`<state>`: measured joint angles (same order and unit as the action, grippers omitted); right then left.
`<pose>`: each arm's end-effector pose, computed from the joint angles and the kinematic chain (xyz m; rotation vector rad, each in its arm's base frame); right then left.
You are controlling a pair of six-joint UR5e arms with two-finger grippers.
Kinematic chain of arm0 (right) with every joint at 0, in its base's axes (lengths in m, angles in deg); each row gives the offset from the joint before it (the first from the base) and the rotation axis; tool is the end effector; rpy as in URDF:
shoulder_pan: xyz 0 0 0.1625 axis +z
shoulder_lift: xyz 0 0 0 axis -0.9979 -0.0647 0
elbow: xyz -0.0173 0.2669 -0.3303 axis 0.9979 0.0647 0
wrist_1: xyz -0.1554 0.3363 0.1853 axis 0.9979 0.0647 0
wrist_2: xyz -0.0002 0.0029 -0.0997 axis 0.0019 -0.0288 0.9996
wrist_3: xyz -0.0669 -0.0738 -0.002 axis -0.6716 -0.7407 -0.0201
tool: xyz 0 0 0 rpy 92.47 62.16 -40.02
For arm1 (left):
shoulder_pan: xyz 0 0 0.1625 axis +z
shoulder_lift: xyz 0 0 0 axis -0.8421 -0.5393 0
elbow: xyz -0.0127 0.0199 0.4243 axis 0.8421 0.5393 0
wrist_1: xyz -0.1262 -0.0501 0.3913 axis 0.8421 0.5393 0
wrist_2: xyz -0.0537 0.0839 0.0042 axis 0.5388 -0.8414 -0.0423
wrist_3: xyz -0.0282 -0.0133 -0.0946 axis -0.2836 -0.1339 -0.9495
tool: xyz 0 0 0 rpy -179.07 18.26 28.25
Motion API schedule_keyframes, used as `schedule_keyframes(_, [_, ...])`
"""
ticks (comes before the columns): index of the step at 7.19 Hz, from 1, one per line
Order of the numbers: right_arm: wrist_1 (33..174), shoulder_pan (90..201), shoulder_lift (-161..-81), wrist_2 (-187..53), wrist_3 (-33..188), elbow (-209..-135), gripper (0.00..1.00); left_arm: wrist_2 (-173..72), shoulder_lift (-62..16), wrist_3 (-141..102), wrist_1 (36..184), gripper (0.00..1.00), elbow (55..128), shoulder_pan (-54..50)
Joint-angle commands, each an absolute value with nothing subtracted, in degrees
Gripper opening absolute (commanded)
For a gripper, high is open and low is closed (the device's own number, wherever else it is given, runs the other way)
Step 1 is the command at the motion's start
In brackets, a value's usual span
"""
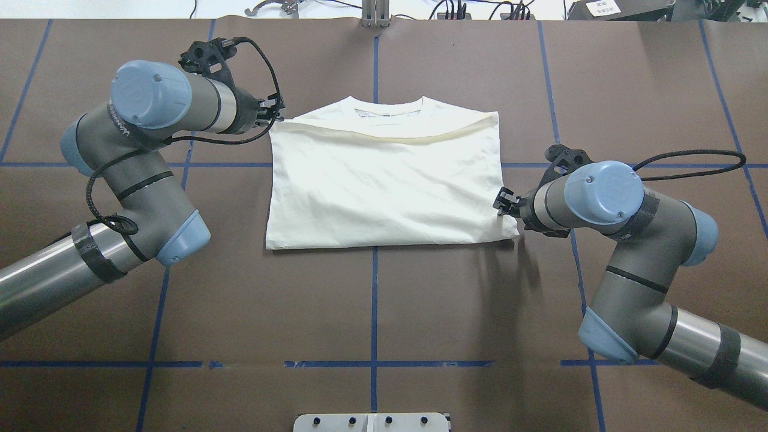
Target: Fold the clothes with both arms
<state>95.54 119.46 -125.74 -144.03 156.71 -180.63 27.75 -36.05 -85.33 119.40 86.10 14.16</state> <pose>-0.4403 -0.4266 0.3886 0.0392 -0.8574 0.5653 0.4361 -0.5694 0.2866 0.3637 1.0733 -0.4294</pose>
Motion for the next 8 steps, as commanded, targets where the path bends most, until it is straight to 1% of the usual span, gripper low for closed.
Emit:
schedule_keyframes(1, [95.54,118.02,-125.96,-143.94,157.32,-180.97,0.62,27.7,-36.06,-85.34,119.39,0.39,86.12,13.6])
schedule_keyframes(2, [95.54,117.49,-126.92,-144.12,157.85,-180.97,0.49,27.62,-36.06,-85.34,119.3,0.39,86.12,13.51])
schedule_keyframes(3, [95.54,117.49,-127.02,-144.29,158.11,-181.58,0.07,27.62,-36.06,-85.34,119.3,0.39,86.12,13.51])
schedule_keyframes(4, [95.54,117.49,-127.28,-144.38,158.03,-181.85,0.0,27.62,-36.06,-85.34,119.3,0.39,86.12,13.51])
schedule_keyframes(6, [95.54,116.62,-128.5,-144.38,158.12,-183.77,0.0,27.53,-36.06,-85.34,119.21,0.39,86.12,13.42])
schedule_keyframes(7, [95.45,115.22,-130.43,-144.38,158.12,-185.7,0.0,27.53,-36.06,-85.34,119.21,0.39,86.12,13.24])
schedule_keyframes(8, [95.54,112.68,-132.8,-144.64,158.9,-191.03,0.0,27.7,-36.23,-85.34,119.21,0.39,86.2,13.24])
